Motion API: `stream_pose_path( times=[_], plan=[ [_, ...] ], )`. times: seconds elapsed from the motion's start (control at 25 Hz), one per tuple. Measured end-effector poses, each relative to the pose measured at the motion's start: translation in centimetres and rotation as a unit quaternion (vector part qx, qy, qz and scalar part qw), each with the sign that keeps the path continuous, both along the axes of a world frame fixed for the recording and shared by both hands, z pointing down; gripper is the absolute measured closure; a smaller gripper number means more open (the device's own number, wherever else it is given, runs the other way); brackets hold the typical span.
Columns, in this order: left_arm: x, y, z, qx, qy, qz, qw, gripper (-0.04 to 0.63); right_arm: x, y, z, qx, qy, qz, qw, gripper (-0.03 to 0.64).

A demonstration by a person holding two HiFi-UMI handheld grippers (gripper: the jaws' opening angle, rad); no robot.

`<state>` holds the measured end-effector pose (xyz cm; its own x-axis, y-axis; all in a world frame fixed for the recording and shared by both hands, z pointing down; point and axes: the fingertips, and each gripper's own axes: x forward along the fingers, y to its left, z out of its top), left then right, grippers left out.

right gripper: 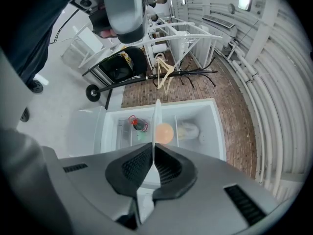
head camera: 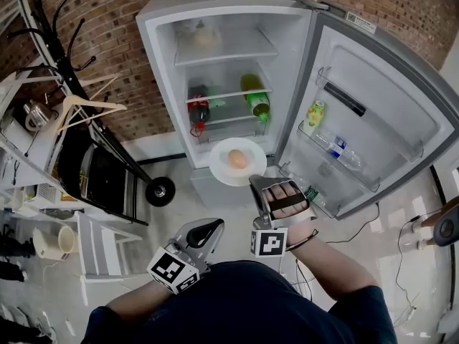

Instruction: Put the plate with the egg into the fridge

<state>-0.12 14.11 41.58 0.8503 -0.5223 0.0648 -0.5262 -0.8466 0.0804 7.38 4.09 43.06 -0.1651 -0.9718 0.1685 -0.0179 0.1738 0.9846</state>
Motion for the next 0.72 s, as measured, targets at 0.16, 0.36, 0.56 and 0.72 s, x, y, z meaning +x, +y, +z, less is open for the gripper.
stream_pose_path(
  times=[0.16, 0.36, 0.56, 0.72],
  plan=[
    [1.1, -0.2, 0.5, -0.002, 0.003, -0.017, 0.9999, 0.598, 0.7, -0.6, 0.5, 0.0, -0.001, -0.014, 1.0, 0.597],
    [1.7, -0.8, 1.1, -0.005, 0.001, -0.032, 0.9995, 0.598, 1.0, -1.4, 1.2, -0.007, -0.003, -0.028, 1.0, 0.597],
    [1.7, -2.7, 1.4, -0.013, 0.008, -0.041, 0.9991, 0.598, 0.9, -3.2, 1.8, -0.012, -0.002, -0.032, 0.999, 0.597],
    [1.8, -5.2, 1.9, -0.015, 0.008, -0.034, 0.9993, 0.597, 0.9, -5.6, 2.2, -0.013, 0.002, -0.029, 0.999, 0.597]
  ],
)
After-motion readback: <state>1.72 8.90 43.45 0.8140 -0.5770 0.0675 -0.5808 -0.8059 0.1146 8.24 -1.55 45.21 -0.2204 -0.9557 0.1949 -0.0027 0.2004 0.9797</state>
